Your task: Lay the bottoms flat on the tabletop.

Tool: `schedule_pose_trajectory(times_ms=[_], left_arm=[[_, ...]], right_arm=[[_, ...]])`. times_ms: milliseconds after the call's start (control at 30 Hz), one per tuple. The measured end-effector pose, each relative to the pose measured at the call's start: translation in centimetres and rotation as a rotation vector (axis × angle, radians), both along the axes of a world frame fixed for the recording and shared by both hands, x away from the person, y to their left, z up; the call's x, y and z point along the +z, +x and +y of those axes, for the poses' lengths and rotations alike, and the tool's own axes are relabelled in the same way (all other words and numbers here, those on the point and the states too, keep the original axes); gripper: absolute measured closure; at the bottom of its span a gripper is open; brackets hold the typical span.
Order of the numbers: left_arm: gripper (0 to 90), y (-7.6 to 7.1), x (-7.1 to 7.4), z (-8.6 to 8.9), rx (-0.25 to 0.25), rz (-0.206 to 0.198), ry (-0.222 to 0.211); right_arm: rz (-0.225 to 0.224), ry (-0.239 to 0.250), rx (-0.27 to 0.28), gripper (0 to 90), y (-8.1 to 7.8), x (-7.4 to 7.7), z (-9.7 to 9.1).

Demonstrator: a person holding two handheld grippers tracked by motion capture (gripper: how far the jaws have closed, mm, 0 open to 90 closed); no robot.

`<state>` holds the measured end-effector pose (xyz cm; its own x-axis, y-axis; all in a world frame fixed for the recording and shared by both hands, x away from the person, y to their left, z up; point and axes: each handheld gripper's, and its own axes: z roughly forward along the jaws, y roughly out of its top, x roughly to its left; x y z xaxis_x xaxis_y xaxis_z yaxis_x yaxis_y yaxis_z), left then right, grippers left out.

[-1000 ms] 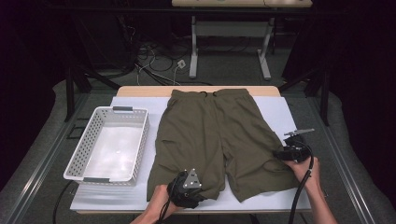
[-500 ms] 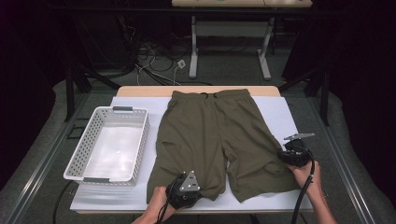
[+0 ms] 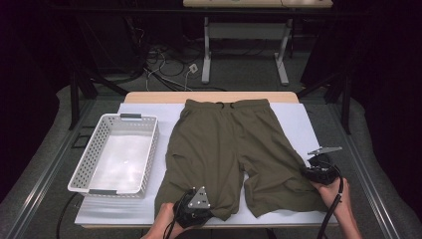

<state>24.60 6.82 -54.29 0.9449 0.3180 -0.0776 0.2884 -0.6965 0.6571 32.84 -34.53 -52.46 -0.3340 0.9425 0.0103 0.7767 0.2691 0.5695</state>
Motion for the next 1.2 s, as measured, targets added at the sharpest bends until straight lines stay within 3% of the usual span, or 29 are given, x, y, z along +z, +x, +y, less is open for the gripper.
schedule_pose_trajectory(times_ms=[167,200,267,400,467,600,700,767,867,1133,1200], left_arm=[[85.0,0.1,-0.1,0.2,0.011,0.017,0.004],[80.1,0.2,-0.1,0.2,0.014,0.020,0.005],[57.6,0.3,-0.1,0.0,0.035,0.015,0.014],[34.4,0.3,0.5,0.2,0.045,0.009,-0.010],[24.1,0.3,0.7,0.3,0.054,0.001,-0.031],[14.4,0.4,1.1,0.7,0.067,-0.009,-0.055],[7.9,0.7,1.5,1.0,0.086,-0.007,-0.060],[6.2,0.7,1.9,1.3,0.117,-0.033,-0.077],[2.9,0.7,2.3,1.7,0.156,-0.048,-0.088],[1.9,1.1,2.5,4.0,0.283,-0.076,-0.070],[1.9,0.9,2.4,4.4,0.299,-0.079,-0.066]], right_arm=[[-0.001,0.004,0.008,86.6,-0.3,-0.3,-0.2],[-0.009,-0.002,0.009,80.1,-0.1,-0.5,-0.2],[-0.013,-0.003,0.015,65.2,0.2,-0.7,-0.1],[-0.053,0.010,0.038,38.5,-0.5,0.1,0.2],[-0.096,-0.006,0.052,31.5,-1.1,0.9,0.7],[-0.146,0.016,0.114,28.4,-2.3,1.7,2.2],[-0.155,0.041,0.161,28.8,-2.8,1.8,3.3],[-0.145,0.067,0.196,30.4,-3.0,1.5,4.3],[-0.122,0.066,0.255,32.7,-3.2,1.0,5.8],[-0.071,0.117,0.394,37.0,-4.7,0.3,9.1],[-0.051,0.139,0.455,37.0,-5.2,-0.1,10.2]])
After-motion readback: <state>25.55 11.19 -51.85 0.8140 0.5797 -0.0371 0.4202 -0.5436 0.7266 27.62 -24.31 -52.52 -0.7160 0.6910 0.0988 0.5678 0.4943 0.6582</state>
